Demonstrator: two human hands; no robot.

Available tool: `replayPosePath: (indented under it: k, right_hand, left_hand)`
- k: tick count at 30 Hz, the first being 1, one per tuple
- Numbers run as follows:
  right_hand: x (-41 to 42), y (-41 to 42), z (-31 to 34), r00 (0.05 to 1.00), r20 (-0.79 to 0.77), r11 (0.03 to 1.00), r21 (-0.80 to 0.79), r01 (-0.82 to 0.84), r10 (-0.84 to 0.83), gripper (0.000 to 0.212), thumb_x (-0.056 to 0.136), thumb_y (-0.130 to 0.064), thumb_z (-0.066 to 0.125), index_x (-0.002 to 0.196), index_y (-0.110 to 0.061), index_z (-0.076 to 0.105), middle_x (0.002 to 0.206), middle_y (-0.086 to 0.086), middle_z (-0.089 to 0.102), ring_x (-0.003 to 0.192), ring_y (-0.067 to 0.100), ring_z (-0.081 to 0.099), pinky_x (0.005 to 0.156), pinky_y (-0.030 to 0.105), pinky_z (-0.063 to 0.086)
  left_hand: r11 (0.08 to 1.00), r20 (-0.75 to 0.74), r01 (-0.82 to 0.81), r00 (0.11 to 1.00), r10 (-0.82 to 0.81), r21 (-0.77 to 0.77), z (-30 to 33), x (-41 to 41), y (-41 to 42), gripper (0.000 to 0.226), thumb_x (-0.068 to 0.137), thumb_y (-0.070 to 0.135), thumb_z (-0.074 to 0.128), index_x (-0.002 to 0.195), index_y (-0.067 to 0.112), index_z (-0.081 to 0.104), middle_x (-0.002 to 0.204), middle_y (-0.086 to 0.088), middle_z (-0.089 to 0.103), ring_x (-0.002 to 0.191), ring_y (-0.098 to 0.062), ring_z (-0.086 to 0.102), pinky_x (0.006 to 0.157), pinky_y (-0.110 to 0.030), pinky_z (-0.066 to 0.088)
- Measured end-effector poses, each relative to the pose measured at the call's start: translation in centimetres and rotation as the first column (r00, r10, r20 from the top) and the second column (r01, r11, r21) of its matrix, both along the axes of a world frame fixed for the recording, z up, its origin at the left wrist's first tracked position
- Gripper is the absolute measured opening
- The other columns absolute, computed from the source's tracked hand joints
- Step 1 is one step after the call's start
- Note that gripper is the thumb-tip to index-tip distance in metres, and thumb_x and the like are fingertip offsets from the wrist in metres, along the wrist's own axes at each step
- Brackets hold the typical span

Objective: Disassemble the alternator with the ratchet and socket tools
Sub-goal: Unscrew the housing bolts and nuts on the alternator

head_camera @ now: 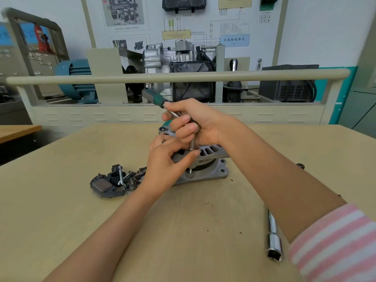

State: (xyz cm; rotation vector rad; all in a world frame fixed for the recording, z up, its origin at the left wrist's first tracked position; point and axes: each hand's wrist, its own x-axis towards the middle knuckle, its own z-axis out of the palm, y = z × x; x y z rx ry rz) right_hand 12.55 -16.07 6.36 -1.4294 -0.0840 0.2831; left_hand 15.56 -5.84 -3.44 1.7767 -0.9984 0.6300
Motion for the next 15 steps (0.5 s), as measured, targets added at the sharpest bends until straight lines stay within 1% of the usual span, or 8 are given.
replayPosePath:
  k: [3,6,8,10,11,13,14,15]
  right_hand:
    - [0.2,-0.3,0.1,0.988,-0.036,0.989,-0.002,-0.147,0.147,0.034,0.099,-0.036,0.039,0.078,-0.012,0.049,0.034,-0.012,0.030,0.024,0.001,0.025,0.031,0.013,0.018]
    - [0.0,-0.5,-0.2,0.989,-0.021,0.987,0.063,-0.146,0.148,0.035,0.099,-0.039,0.038,0.078,-0.012,0.048,0.033,-0.011,0.030,0.024,0.000,0.026,0.030,0.014,0.019]
    - [-0.3,-0.3,-0.6,0.999,0.034,0.993,0.114,-0.043,0.040,0.035,0.099,-0.038,0.038,0.076,-0.014,0.047,0.033,-0.011,0.031,0.025,0.001,0.028,0.029,0.014,0.023]
    - [-0.7,0.4,-1.2,0.975,0.102,0.962,0.212,0.170,-0.195,0.034,0.099,-0.037,0.039,0.074,-0.016,0.046,0.034,-0.010,0.033,0.027,0.002,0.031,0.031,0.015,0.026]
    - [-0.9,0.9,-1.6,0.920,0.132,0.902,0.288,0.320,-0.369,0.034,0.100,-0.036,0.038,0.073,-0.017,0.045,0.036,-0.010,0.036,0.029,0.003,0.033,0.033,0.015,0.027]
    - [-1.3,2.2,-2.7,0.702,0.159,0.674,0.487,0.555,-0.694,0.034,0.102,-0.031,0.032,0.074,-0.015,0.042,0.043,-0.006,0.042,0.033,0.007,0.039,0.035,0.015,0.031]
    - [-1.4,2.6,-3.2,0.594,0.142,0.553,0.578,0.600,-0.792,0.034,0.103,-0.029,0.029,0.075,-0.013,0.039,0.049,-0.003,0.043,0.035,0.009,0.042,0.037,0.015,0.035]
    - [-1.5,3.0,-3.6,0.528,0.121,0.475,0.634,0.610,-0.840,0.033,0.104,-0.027,0.026,0.076,-0.013,0.037,0.053,0.000,0.044,0.035,0.010,0.045,0.039,0.017,0.038]
  left_hand:
    - [1.000,0.002,0.019,1.000,-0.019,-0.015,0.0,-0.1,0.1,0.004,0.077,0.029,0.065,0.073,0.031,0.065,0.073,0.023,0.059,0.092,-0.004,0.046,0.091,-0.030,0.035]
    - [0.999,0.003,0.046,0.999,-0.046,-0.011,0.0,0.1,0.2,0.010,0.079,0.022,0.071,0.074,0.030,0.069,0.074,0.022,0.060,0.094,0.001,0.045,0.093,-0.031,0.035]
    - [0.999,-0.003,0.040,0.999,-0.040,-0.005,-0.1,0.1,0.3,0.007,0.079,0.018,0.072,0.074,0.022,0.074,0.074,0.020,0.062,0.095,-0.002,0.044,0.092,-0.030,0.036]
    - [1.000,0.003,0.028,1.000,-0.028,0.002,-0.1,0.1,0.2,0.006,0.079,0.017,0.071,0.074,0.016,0.075,0.075,0.019,0.063,0.094,-0.004,0.044,0.091,-0.029,0.035]
    - [1.000,0.007,0.026,1.000,-0.026,0.000,-0.1,0.0,0.2,0.006,0.079,0.016,0.071,0.075,0.016,0.075,0.076,0.019,0.063,0.093,-0.004,0.044,0.091,-0.029,0.035]
    - [0.999,-0.001,0.034,0.999,-0.034,-0.023,-0.1,0.0,0.2,0.020,0.077,0.008,0.071,0.075,0.027,0.071,0.077,0.023,0.061,0.091,-0.004,0.043,0.089,-0.031,0.035]
    - [0.999,-0.006,0.037,0.999,-0.037,-0.037,-0.2,0.0,0.2,0.030,0.076,0.004,0.071,0.073,0.034,0.067,0.076,0.027,0.059,0.091,-0.004,0.042,0.087,-0.032,0.035]
    - [0.998,-0.010,0.034,0.999,-0.035,-0.043,-0.2,0.0,0.3,0.036,0.076,0.002,0.070,0.072,0.037,0.063,0.075,0.029,0.057,0.091,-0.003,0.041,0.086,-0.032,0.034]
